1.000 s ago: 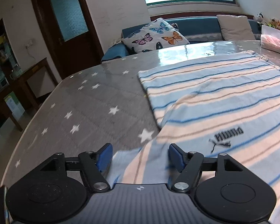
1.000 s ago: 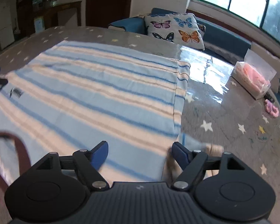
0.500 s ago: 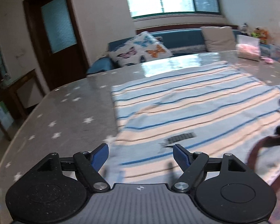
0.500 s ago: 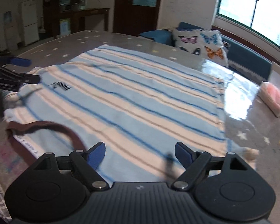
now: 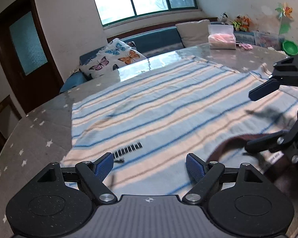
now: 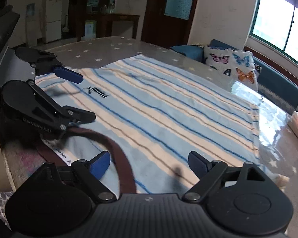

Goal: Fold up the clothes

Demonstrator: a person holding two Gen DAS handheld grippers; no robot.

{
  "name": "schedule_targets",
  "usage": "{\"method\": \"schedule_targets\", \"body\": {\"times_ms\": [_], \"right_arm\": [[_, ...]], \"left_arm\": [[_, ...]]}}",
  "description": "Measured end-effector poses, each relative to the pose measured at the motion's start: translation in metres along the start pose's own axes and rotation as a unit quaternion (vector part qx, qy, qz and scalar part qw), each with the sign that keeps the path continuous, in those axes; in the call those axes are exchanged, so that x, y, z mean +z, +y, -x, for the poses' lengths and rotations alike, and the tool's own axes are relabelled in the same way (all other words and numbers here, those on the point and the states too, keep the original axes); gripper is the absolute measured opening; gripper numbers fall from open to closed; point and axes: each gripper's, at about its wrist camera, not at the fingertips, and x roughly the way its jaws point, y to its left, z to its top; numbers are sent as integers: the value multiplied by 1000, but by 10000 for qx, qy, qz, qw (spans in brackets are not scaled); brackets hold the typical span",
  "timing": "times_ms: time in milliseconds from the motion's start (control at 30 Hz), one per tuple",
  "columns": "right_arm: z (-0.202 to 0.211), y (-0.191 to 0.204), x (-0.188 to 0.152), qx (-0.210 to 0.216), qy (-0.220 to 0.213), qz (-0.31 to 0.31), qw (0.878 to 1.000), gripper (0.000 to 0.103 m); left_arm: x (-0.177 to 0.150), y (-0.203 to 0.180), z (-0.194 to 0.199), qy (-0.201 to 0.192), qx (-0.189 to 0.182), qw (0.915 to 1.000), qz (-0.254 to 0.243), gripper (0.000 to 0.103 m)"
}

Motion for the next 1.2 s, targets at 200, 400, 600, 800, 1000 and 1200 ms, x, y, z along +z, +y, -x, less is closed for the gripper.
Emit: {"method": "schedule_targets", "body": {"times_ms": [200, 400, 600, 800, 1000, 1200], "right_arm": [[5, 16, -9, 179, 76, 403, 9990, 88], [12, 18, -12, 217, 74, 435, 9988, 88], [14, 18, -14, 203, 75, 377, 9991, 88], [28, 7, -17, 114, -14, 67, 9999, 88], [45, -18, -24, -434, -155, -373, 9982, 88], [40, -29, -46, -573, 220, -488, 9969, 88]], "left_arm": [[-8, 0, 16, -46, -44, 10000, -73, 87], [-19, -4, 26, -13, -117, 9997, -195, 89], [-24, -4, 32, -24, -85, 9996, -272, 90], [-12, -2, 36, -250, -70, 9994, -211, 91], [4, -8, 25, -379, -129, 9992, -58, 93], [15, -20, 15, -395, -276, 9988, 20, 93]]}}
